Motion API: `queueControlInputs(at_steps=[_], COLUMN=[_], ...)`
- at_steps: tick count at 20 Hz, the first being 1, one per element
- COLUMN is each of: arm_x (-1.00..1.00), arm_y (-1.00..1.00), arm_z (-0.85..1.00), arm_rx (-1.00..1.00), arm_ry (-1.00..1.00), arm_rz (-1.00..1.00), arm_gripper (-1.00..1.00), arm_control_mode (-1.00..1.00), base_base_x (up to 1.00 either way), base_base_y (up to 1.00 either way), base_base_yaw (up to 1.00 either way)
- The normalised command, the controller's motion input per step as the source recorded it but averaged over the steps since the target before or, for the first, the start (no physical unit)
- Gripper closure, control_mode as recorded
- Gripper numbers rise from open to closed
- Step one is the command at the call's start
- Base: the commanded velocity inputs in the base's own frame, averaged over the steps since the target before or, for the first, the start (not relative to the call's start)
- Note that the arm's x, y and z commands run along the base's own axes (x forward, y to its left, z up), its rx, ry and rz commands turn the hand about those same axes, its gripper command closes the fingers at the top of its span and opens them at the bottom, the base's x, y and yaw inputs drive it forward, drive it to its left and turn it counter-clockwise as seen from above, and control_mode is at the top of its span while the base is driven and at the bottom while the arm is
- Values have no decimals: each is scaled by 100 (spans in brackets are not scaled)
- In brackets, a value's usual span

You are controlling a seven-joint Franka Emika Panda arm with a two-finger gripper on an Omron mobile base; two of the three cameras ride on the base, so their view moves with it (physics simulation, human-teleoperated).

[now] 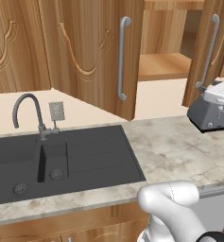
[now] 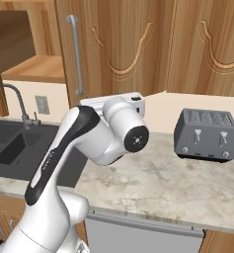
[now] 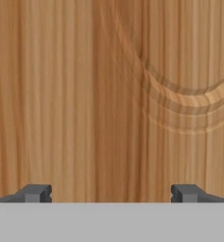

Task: Close all open cabinet doors.

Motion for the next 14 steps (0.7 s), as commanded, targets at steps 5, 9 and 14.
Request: queueControlInputs(at_steps=[5, 9, 14], arm_x=[33, 35, 28], arm_y=[7, 8, 7], arm_z=[0, -2, -2], arm_rx=[2, 1, 0], arm_ry=[-1, -2, -5], arm_rz=[-10, -6, -4], arm_gripper=[-100, -100, -100], arm_control_mode=[-100, -100, -100], base_base_x=[0, 0, 0], base_base_y=[0, 0, 0], base_base_yaw=[0, 0, 0])
